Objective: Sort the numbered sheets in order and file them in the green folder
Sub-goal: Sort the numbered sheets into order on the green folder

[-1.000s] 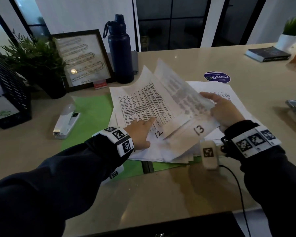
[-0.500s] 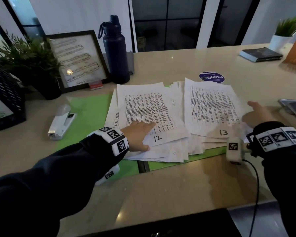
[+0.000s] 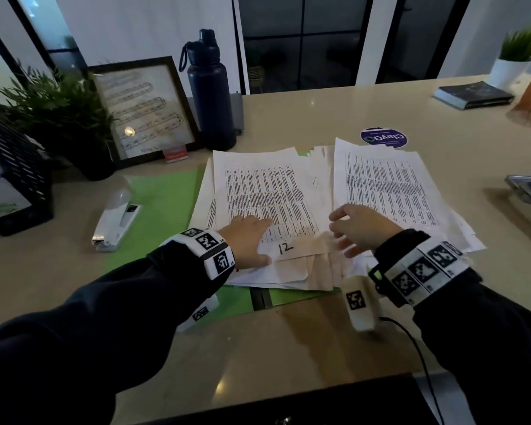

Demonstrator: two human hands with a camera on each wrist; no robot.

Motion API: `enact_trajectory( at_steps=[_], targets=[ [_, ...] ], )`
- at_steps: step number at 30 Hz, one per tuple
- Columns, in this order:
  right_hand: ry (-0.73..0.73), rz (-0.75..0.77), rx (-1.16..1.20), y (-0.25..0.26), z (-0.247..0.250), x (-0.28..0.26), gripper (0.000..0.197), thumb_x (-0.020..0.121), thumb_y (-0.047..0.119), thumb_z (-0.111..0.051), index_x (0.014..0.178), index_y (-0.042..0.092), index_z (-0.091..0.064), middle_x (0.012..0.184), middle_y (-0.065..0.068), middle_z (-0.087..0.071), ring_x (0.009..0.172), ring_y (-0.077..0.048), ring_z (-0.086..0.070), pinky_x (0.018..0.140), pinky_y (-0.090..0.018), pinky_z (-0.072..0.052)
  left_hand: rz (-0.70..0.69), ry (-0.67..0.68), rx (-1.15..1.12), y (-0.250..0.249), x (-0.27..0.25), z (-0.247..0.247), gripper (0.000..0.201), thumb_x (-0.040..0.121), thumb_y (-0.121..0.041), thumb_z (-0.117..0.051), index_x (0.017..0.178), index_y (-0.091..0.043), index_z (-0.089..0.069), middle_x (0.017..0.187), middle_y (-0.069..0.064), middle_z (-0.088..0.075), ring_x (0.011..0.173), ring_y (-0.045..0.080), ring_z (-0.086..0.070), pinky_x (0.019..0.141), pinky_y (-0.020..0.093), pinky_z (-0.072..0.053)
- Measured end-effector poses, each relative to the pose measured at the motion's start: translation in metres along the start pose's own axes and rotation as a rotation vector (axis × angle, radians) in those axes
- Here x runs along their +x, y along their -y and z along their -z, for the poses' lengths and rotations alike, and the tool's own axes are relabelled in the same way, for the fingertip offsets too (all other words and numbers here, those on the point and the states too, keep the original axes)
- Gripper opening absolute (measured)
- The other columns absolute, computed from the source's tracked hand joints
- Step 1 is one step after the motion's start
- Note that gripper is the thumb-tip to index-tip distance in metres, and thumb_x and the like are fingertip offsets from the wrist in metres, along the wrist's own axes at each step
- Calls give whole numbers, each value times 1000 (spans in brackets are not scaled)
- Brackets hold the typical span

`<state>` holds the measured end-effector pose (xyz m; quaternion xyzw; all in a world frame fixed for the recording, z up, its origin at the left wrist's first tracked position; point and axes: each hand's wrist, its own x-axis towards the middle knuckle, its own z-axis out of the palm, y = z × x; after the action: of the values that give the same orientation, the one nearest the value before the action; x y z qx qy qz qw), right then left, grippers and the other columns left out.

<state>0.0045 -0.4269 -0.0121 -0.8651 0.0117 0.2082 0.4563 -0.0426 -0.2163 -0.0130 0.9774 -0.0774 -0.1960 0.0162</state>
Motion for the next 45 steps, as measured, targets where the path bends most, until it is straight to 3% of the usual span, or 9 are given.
enact_trajectory(
  at_steps=[9,14,20,26,30,33,37,41,45],
  targets=[
    [-2,-66,-23,3,-6,26,14,89,17,-59,95,5,-55,79,-8,-53,72,-25,-58,69,-41,-57,24,1,-48,1,4,-1,87,86,-42,-58,149,-22,-2,152,9,-18,140,30,-15,109,48,-26],
    [22,-66,-94,11,-19,37,19,88,10,-56,71,15,-49,80,-7,-56,72,-21,-58,73,-34,-56,22,-93,-178,2,3,0,74,90,-20,-51,149,-21,-7,151,11,-23,138,30,-21,111,44,-26],
    [-371,157,132,13,24,34,23,86,3,-43,99,7,-61,101,-21,-64,88,-32,-62,75,-41,-54,52,-383,-364,6,6,5,63,86,-3,-40,145,-15,-21,147,13,-27,134,31,-25,109,41,-25],
    [-229,14,-19,-4,40,25,21,95,5,-37,99,0,-58,74,-13,-60,57,-24,-57,49,-30,-52,1,-76,-199,5,11,-4,65,92,-30,-47,147,-17,-16,153,10,-22,138,29,-25,111,43,-27],
    [-144,10,-340,-9,27,28,26,99,10,-33,99,-4,-55,107,-22,-60,89,-32,-58,72,-33,-49,-9,-40,-114,2,4,-1,73,91,-40,-51,148,-16,-13,154,11,-20,139,28,-23,112,41,-26],
    [-150,-7,-490,-3,30,32,26,98,11,-37,108,-5,-55,105,-25,-57,84,-27,-52,55,-24,-41,38,-22,-55,3,5,-3,85,85,-48,-57,148,-19,-8,153,12,-19,137,30,-26,110,42,-30],
    [-358,57,-558,1,61,38,25,94,7,-43,110,-9,-56,103,-20,-56,86,-31,-60,58,-26,-48,81,0,36,3,5,-3,89,82,-57,-56,148,-19,-10,151,12,-22,135,34,-29,107,45,-33],
    [-452,61,-268,-8,104,38,18,95,10,-36,93,1,-52,77,-12,-56,31,-7,-55,25,-17,-36,80,28,81,3,5,-3,80,85,-59,-50,147,-21,-17,150,13,-23,135,34,-26,107,46,-33],
    [-580,-63,-102,-36,135,30,11,97,15,-37,98,11,-47,70,-14,-55,21,-4,-44,24,-15,-32,78,45,86,4,6,-3,77,86,-60,-47,147,-24,-17,151,13,-22,137,34,-21,108,46,-30]
  ],
)
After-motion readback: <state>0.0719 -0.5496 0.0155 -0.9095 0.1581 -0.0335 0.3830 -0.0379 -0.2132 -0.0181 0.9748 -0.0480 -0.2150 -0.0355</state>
